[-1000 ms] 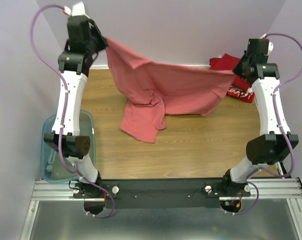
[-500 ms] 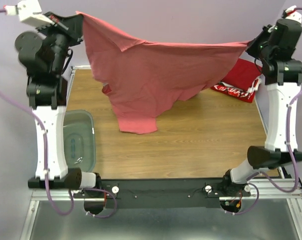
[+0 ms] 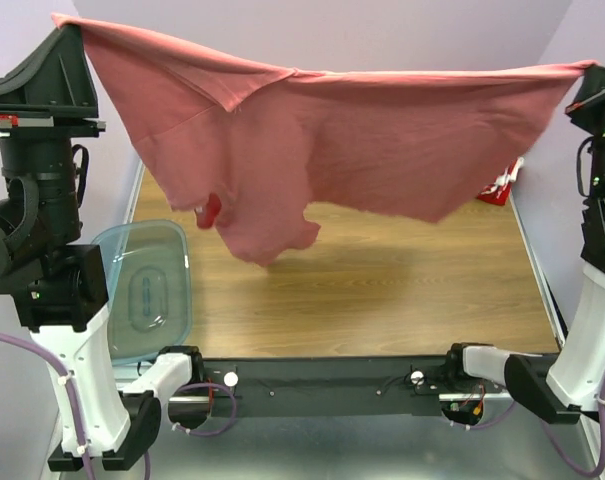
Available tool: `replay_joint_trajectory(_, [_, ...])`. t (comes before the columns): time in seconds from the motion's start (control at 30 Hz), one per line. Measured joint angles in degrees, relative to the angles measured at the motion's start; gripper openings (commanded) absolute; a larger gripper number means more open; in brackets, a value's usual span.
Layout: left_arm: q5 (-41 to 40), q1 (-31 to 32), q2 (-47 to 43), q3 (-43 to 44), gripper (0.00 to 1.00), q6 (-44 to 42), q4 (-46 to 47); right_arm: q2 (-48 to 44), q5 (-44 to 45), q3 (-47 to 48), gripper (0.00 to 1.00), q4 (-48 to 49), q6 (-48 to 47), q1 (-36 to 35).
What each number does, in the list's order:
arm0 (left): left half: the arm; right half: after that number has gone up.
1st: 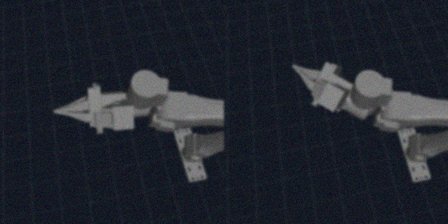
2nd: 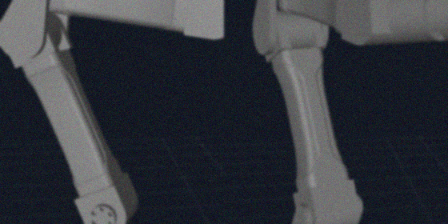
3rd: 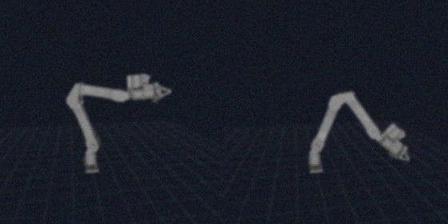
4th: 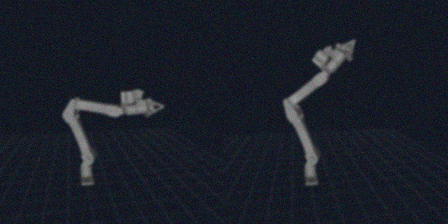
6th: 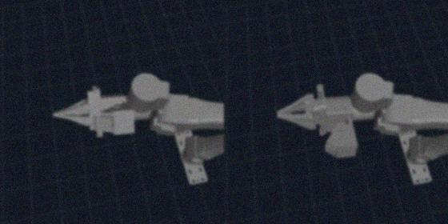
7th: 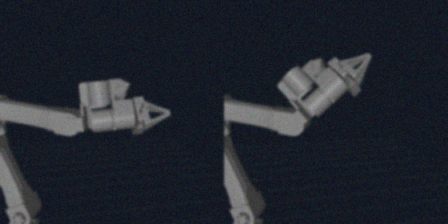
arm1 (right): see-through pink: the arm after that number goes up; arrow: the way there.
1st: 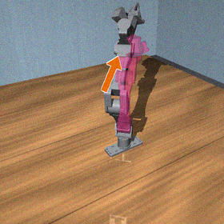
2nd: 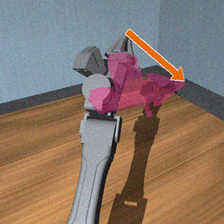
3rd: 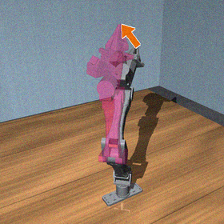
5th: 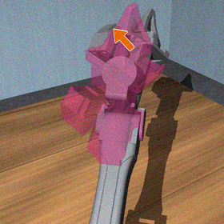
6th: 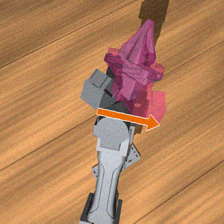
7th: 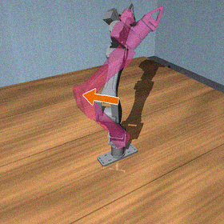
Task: Fold and stack the t-shirts
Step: Flatten the tshirt out
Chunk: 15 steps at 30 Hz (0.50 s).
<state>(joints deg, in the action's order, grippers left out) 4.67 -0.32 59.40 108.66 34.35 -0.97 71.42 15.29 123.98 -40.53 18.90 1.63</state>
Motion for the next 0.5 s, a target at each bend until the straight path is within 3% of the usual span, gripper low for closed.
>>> replay_joint_trajectory(0.2, [3.91,-0.07,4.63,-0.04,0.00,0.96,4.35,0.83,1.86,-2.56,0.00,2.51,-0.96,0.00])
replay_joint_trajectory(0.5, [12.04,3.21,26.56,-0.76,0.00,1.73,3.37,14.38,1.84,-12.79,0.00,3.98,-0.52,0.02])
